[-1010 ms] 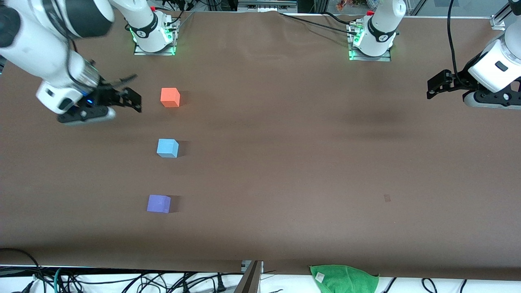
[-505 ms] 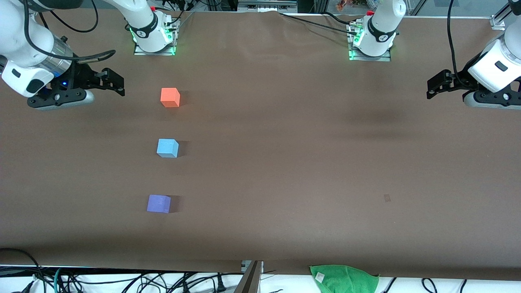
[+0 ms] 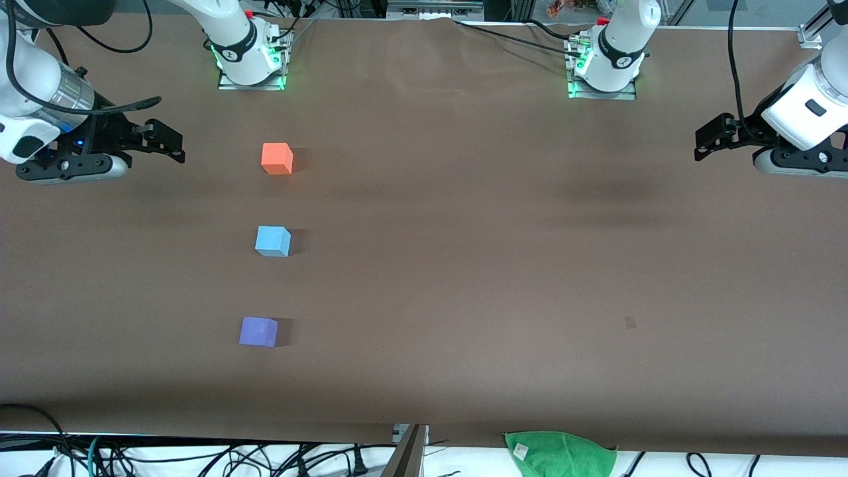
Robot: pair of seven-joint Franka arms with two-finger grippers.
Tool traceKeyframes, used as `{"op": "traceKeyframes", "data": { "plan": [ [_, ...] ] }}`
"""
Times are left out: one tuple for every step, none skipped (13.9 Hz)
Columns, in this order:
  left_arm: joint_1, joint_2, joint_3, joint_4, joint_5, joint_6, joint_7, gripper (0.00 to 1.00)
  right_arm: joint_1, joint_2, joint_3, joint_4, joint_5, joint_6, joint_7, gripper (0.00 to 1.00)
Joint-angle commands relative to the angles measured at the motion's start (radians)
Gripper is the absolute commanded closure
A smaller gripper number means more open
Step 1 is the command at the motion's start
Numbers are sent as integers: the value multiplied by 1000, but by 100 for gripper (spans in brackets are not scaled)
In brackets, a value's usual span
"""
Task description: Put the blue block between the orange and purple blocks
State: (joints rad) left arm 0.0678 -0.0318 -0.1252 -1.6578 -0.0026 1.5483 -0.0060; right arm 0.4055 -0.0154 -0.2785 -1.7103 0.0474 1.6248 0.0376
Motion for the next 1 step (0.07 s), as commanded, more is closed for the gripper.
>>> {"op": "traceKeyframes", "data": {
  "plan": [
    [3, 10, -4, 30, 4, -27, 15, 0, 1, 11, 9, 29, -43, -16, 15, 1]
  ]
}}
